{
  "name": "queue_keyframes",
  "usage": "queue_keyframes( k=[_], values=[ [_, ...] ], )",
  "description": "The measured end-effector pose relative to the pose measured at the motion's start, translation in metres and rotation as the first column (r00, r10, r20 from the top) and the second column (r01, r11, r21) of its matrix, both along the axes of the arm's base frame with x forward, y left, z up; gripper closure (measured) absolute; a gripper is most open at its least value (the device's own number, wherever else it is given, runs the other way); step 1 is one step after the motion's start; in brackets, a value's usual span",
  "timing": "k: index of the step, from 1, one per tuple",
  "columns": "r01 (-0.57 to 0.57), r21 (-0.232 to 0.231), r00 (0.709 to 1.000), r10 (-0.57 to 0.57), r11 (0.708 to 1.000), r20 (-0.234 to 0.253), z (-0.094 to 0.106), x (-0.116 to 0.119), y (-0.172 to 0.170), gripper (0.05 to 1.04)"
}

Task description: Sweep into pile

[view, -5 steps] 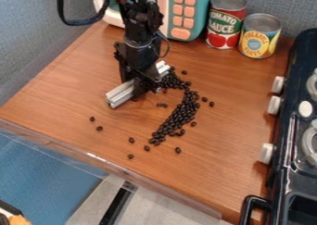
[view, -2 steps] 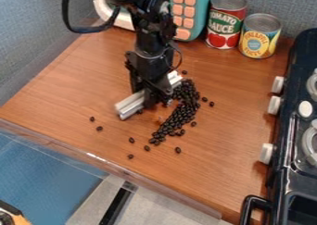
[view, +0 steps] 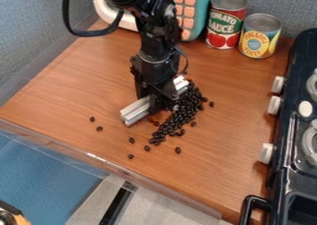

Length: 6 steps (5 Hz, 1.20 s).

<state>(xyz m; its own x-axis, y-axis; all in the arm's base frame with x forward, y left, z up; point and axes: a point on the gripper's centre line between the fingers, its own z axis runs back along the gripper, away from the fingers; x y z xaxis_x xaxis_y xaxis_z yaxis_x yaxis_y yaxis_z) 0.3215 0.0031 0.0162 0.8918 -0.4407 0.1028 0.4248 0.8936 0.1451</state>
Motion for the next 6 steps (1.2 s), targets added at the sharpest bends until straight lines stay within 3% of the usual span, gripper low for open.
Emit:
queue_keyframes(
  k=[1, 3, 5, 6],
  values=[
    [-0.041, 0.005, 0.999, 0.041, 0.999, 0.011, 0.010, 0.001, 0.004, 0.699],
    [-0.260, -0.036, 0.964, 0.262, 0.965, 0.050, 0.043, 0.021, 0.059, 0.699],
    [-0.423, 0.023, 0.906, 0.423, 0.906, 0.003, 0.025, 0.044, 0.117, 0.699],
    [-0.445, 0.055, 0.895, 0.446, 0.894, -0.013, 0.007, 0.056, 0.132, 0.700]
  ],
)
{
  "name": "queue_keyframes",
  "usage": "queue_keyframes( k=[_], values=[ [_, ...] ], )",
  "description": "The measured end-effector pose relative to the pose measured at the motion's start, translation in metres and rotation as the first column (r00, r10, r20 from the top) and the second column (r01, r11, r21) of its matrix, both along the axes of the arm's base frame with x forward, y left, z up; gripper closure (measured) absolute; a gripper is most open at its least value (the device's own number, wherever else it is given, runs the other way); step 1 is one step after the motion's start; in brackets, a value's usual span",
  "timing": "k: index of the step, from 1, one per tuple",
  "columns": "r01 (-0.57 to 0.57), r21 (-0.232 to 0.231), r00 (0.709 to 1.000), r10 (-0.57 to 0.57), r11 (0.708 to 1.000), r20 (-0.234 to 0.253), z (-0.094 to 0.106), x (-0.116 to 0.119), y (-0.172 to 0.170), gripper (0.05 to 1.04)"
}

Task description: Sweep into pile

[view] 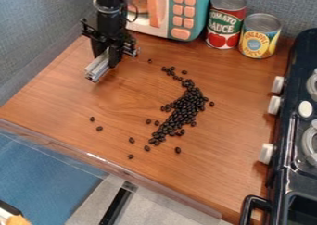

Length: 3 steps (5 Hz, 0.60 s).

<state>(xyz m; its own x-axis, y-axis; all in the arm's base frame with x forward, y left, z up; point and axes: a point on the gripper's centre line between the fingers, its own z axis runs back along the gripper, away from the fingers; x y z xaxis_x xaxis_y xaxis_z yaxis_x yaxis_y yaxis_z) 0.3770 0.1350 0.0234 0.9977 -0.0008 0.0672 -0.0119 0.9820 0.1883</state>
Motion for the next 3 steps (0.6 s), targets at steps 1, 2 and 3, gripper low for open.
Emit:
queue_keyframes(
  k=[1, 2, 3],
  values=[
    [0.005, 0.020, 1.000, -0.005, 1.000, -0.018, -0.0050, 0.0092, 0.0065, 0.699],
    [0.046, 0.047, 0.999, -0.045, 0.998, -0.026, -0.0066, 0.0147, 0.0074, 0.699],
    [0.163, 0.065, 0.986, -0.161, 0.984, -0.028, -0.0084, 0.0178, 0.0049, 0.699]
  ],
)
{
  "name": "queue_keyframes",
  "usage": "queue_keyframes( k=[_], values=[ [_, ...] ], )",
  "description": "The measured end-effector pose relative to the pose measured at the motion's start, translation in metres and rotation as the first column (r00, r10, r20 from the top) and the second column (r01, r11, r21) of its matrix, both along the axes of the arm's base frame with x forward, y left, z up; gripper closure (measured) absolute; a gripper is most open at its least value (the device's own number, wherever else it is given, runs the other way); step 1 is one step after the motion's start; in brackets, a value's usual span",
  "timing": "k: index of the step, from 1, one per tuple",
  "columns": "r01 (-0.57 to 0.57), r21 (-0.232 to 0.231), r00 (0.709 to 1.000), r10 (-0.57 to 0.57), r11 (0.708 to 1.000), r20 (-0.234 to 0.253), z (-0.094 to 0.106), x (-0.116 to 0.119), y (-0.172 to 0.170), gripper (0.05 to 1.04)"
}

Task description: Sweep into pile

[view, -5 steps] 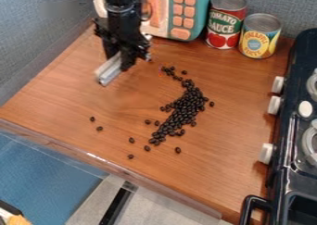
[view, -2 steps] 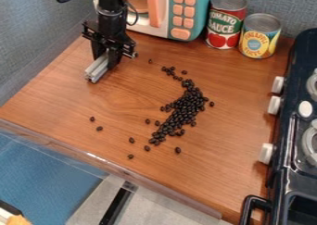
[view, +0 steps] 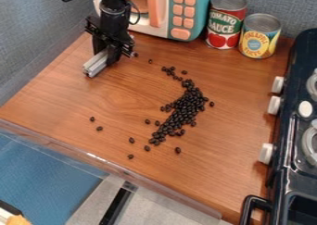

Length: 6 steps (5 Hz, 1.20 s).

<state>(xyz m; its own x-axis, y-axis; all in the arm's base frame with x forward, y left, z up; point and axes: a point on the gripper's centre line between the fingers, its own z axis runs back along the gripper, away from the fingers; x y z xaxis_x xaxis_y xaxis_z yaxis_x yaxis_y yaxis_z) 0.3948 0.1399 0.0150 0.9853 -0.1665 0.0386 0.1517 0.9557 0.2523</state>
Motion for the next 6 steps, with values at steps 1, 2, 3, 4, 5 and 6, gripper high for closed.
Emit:
queue_keyframes(
  k=[1, 2, 3, 4, 5, 6],
  values=[
    [0.101, 0.000, 0.995, -0.101, 0.995, 0.021, 0.000, 0.000, -0.011, 0.700],
    [0.153, -0.004, 0.988, -0.153, 0.988, 0.035, -0.001, -0.003, -0.019, 0.700],
    [0.190, -0.014, 0.981, -0.190, 0.982, 0.029, -0.001, -0.009, -0.033, 0.699],
    [0.235, -0.035, 0.972, -0.234, 0.971, 0.027, 0.000, -0.017, -0.057, 0.699],
    [0.260, -0.044, 0.965, -0.259, 0.965, 0.026, 0.002, -0.023, -0.075, 0.700],
    [0.291, -0.039, 0.956, -0.290, 0.956, 0.038, 0.001, -0.028, -0.085, 0.699]
  ],
)
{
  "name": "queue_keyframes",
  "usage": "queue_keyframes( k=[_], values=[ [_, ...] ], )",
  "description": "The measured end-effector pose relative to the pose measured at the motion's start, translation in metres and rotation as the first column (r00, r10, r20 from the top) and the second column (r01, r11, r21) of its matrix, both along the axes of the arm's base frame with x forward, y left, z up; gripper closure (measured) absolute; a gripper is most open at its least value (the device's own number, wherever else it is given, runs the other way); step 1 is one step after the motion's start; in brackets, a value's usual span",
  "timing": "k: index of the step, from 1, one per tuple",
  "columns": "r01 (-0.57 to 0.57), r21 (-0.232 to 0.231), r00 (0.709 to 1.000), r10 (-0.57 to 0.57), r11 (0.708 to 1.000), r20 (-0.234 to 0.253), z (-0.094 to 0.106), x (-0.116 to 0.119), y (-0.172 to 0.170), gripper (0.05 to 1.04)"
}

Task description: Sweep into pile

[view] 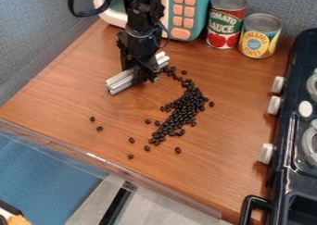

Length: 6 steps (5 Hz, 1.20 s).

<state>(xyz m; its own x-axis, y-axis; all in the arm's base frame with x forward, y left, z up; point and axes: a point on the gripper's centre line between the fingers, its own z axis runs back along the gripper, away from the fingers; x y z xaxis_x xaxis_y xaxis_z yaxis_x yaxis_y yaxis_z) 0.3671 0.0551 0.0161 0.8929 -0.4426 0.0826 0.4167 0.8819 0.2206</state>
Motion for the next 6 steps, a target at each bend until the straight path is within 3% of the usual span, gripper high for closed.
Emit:
queue_keyframes(
  k=[4, 5, 6],
  values=[
    [0.116, 0.003, 0.993, -0.116, 0.993, 0.011, 0.003, -0.020, -0.044, 0.699],
    [0.089, 0.013, 0.996, -0.090, 0.996, 0.026, 0.010, -0.019, -0.044, 0.699],
    [-0.099, 0.002, 0.995, 0.099, 0.995, 0.026, 0.025, -0.019, -0.019, 0.699]
  ],
)
